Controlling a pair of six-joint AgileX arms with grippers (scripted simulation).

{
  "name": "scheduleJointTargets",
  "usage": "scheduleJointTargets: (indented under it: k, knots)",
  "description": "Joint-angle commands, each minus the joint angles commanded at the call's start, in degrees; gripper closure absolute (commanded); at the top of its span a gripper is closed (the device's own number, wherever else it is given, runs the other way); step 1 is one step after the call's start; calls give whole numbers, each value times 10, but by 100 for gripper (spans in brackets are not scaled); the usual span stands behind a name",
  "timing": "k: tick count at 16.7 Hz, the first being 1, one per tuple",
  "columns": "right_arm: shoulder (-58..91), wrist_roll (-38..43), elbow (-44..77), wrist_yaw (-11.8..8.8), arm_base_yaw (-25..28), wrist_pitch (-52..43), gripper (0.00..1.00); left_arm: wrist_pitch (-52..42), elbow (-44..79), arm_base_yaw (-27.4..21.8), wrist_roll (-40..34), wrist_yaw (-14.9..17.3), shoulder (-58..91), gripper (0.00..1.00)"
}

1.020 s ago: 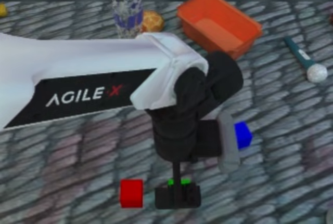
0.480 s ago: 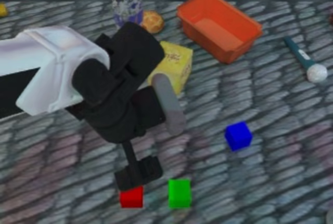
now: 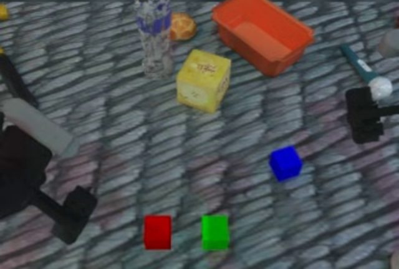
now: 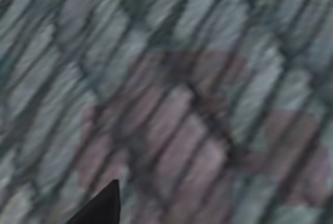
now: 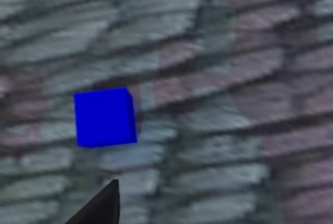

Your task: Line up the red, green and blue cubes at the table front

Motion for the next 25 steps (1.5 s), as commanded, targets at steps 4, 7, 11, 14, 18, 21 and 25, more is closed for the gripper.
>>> scheduleJointTargets:
  k: [4,7,11,14,18,21,25]
  knots:
    - [224,19,155,-1,53,-112,0,104,-155,99,-73,1,-220,0]
    - [344,29,256,-1,86,-175,0,181,-234,160,-120,1,-359,0]
    - [446,38,346,2,114,-224,0,261,-281,208,-161,2,-468,0]
    - [467,40,364,3,119,-233,0,280,-286,218,-170,2,-489,0]
    - [466,40,363,2,116,-231,0,280,-286,218,-170,2,-489,0]
    - [477,39,347,3,118,-208,0,280,-286,218,-170,2,-489,0]
    - [518,41,302,3,119,-113,0,280,-286,218,-170,2,-489,0]
